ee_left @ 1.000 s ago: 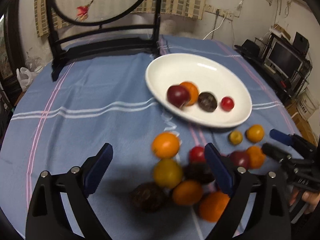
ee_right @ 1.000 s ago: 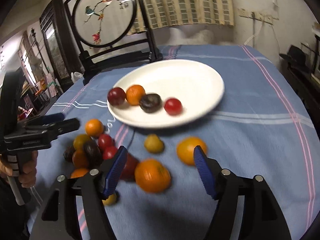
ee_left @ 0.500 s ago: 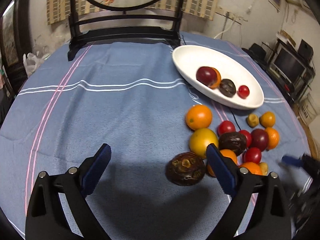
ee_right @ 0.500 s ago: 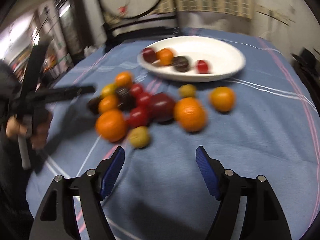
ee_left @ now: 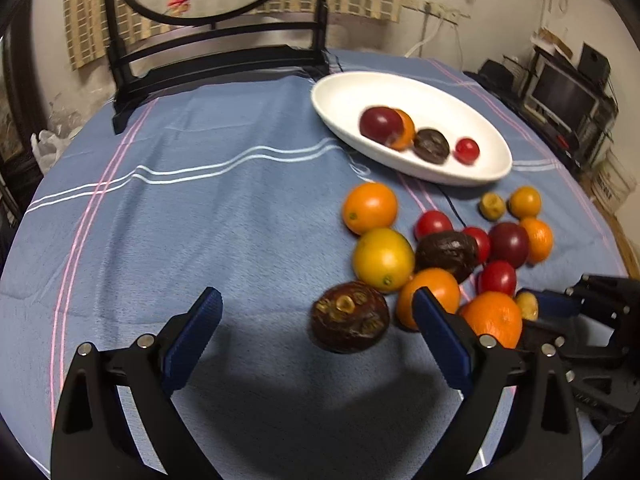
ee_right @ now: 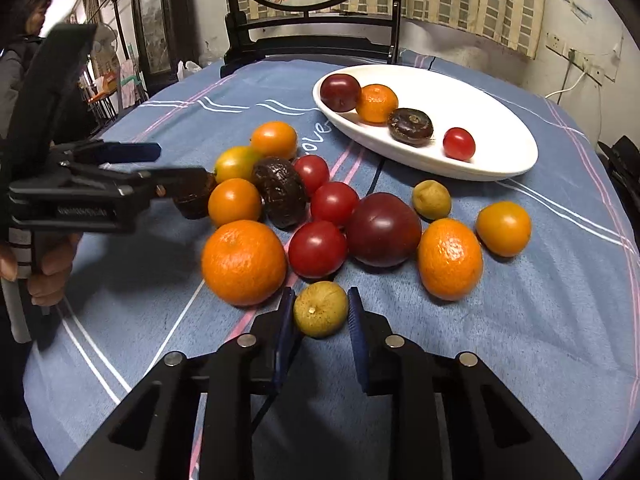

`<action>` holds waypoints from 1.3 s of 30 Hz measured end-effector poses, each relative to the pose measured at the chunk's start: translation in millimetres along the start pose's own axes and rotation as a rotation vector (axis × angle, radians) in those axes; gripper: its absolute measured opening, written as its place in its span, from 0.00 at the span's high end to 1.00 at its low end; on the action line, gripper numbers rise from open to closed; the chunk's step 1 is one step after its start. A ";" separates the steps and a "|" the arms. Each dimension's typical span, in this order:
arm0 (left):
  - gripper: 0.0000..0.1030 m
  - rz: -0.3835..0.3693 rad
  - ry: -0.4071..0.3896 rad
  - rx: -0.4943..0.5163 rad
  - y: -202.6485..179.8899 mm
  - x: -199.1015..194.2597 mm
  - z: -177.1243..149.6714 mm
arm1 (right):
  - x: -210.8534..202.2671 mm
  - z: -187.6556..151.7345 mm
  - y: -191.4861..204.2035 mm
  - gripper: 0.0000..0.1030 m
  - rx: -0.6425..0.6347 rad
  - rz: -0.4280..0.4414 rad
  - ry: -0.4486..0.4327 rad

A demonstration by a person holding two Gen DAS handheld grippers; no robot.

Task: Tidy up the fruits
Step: 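Place the yellow kumquat with the right tool while the left tool places a date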

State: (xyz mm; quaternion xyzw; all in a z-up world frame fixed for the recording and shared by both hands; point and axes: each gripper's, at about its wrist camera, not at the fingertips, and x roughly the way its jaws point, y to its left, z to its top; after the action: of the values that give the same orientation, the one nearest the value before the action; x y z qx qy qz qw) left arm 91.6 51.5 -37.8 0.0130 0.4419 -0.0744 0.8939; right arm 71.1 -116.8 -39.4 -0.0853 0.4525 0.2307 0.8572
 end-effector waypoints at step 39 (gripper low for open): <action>0.60 -0.100 -0.072 0.025 -9.6 -26.7 9.0 | -54.8 1.1 -35.0 0.74 0.069 0.011 -0.139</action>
State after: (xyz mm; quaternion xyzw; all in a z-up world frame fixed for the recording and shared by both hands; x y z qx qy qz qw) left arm 81.4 44.5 -10.7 -0.0006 0.4088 -0.1251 0.9040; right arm 61.9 -164.6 3.7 -0.0368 0.3999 0.2249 0.8878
